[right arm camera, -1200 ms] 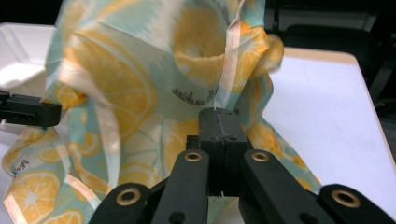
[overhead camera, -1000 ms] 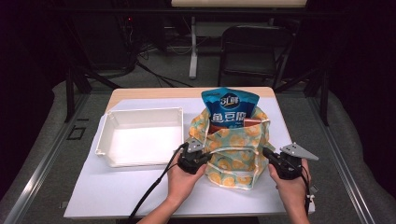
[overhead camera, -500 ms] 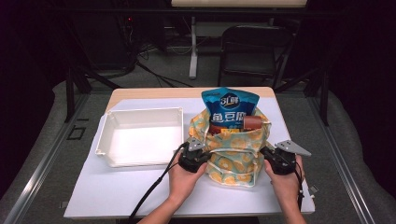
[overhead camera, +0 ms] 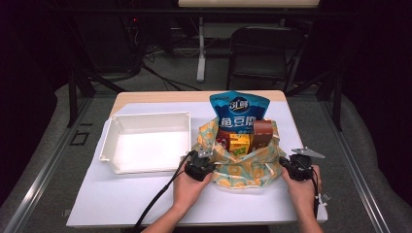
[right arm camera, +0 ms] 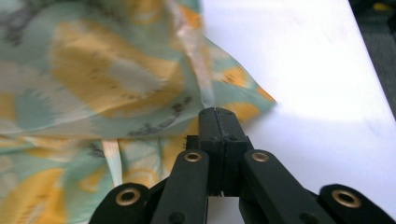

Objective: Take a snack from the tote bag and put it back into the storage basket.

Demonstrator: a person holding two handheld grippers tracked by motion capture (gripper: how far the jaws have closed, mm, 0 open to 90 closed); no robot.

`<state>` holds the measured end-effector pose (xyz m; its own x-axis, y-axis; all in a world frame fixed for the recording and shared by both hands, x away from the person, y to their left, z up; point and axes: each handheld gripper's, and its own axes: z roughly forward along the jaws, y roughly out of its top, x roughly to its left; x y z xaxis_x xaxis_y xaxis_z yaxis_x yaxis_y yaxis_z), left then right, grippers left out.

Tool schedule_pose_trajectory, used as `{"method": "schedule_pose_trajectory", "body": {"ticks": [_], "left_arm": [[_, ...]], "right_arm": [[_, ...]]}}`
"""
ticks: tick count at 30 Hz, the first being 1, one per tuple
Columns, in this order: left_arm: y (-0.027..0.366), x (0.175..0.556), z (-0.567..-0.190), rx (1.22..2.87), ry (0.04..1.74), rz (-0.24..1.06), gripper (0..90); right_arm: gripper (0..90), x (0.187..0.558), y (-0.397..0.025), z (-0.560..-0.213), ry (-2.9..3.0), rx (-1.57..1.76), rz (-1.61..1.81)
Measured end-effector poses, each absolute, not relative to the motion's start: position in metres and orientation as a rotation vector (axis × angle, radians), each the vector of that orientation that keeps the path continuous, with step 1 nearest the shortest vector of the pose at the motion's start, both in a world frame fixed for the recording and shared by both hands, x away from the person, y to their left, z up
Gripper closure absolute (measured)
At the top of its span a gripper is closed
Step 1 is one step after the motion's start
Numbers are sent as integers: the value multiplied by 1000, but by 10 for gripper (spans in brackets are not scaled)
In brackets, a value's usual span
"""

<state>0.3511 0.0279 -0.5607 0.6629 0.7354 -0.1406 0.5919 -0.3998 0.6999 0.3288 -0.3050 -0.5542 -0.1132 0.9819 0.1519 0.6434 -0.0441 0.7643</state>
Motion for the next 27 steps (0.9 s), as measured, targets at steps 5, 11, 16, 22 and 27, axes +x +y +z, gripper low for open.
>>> {"method": "schedule_pose_trajectory", "body": {"ticks": [5, 11, 16, 22, 27], "left_arm": [[36, 340, -549, 2036, 959, 252, 734], [52, 329, -525, 1905, 897, 250, 630], [68, 323, -506, 1823, 867, 252, 600], [75, 321, -497, 1815, 840, 248, 599], [74, 316, -493, 1790, 819, 234, 569]], "right_arm": [[681, 318, -309, -543, 1766, 1638, 1083], [505, 296, -308, -510, 1701, 1511, 1214], [443, 282, -305, -487, 1648, 1433, 1273], [430, 275, -292, -463, 1613, 1346, 1351], [350, 279, -273, -452, 1651, 1285, 1406]]}}
